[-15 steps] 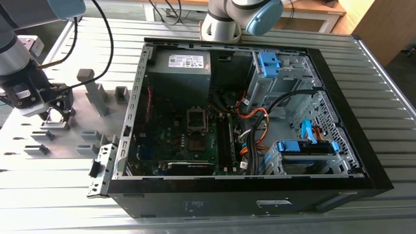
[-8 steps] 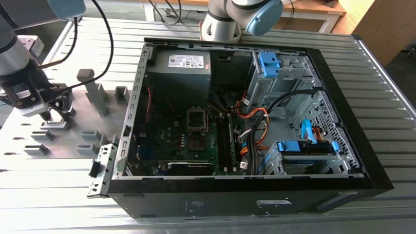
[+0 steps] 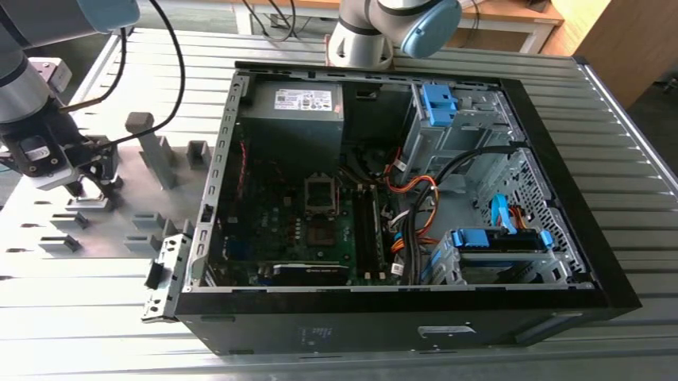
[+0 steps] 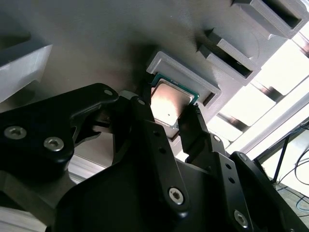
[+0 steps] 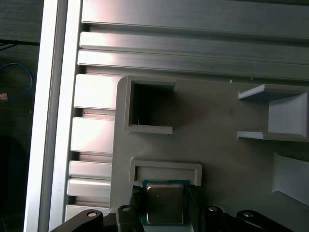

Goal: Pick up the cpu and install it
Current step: 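Pick up the cpu and move it towards the insertion slot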

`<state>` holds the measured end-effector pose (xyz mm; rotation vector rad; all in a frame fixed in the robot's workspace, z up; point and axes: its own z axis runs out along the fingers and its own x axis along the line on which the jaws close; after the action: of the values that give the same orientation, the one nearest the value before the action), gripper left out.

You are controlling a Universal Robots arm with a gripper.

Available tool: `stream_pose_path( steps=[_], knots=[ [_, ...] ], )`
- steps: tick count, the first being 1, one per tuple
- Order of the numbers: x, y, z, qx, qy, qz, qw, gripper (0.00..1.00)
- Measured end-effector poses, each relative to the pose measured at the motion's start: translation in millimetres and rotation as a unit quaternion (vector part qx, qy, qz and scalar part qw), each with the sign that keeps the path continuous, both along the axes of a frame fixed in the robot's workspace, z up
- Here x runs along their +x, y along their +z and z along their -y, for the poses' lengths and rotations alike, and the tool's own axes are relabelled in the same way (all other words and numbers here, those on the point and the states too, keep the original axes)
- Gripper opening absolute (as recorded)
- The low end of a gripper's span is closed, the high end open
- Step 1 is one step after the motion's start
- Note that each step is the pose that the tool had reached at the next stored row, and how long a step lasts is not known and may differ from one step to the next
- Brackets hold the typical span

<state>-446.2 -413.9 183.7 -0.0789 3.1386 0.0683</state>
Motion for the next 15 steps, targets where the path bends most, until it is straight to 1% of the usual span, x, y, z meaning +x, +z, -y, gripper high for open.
stream_pose_path(
  steps=[2, 5, 15],
  knots=[
    [0.0, 0.2, 0.0, 0.0, 0.0, 0.0001, 1.0, 0.47],
    [0.0, 2.5, 0.0, 0.0, 0.0, 0.0, 1.0, 0.47],
    [0.0, 13.6, 0.0, 0.0, 0.0, 0.0, 1.0, 0.47]
  ],
)
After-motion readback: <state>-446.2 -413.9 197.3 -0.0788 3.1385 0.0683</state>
